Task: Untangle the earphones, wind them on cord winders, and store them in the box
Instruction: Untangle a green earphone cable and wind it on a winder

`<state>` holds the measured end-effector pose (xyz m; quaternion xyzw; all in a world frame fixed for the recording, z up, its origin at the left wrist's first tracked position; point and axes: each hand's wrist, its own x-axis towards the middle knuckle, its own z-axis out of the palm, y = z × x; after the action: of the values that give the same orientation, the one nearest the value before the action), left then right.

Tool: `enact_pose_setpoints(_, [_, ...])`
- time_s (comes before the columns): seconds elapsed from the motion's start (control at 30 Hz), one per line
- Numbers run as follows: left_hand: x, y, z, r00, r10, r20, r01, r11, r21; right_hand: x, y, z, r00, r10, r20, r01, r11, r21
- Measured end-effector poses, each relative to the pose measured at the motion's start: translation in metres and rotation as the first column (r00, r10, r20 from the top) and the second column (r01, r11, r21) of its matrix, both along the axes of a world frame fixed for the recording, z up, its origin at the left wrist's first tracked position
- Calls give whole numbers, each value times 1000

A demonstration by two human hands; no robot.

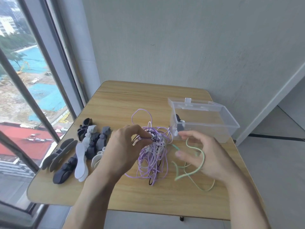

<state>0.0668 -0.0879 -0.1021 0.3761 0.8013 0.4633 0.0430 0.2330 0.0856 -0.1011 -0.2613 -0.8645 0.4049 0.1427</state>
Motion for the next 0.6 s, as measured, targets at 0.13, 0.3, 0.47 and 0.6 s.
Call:
enact_pose_setpoints(0.13, [9, 5, 0, 988, -150, -19, 150, 989, -19, -18, -16, -3, 979, 87, -186, -101, 993, -66])
enact_pose_setpoints(0.3, [12, 8, -1, 980, -181, -80, 183, 983, 19, -29, -19, -9, 965, 58, -255, -74, 996, -55])
enact_pose_setpoints(0.47, [7, 4, 0, 975, -178, -130, 193, 974, 117, -30, -13, -13, 972, 8, -234, -17, 999, -37])
enact_pose_setpoints(0.6, [8, 2, 3, 976, -199, -90, 207, 973, 98, -34, -18, -16, 953, -81, -292, 80, 997, -17])
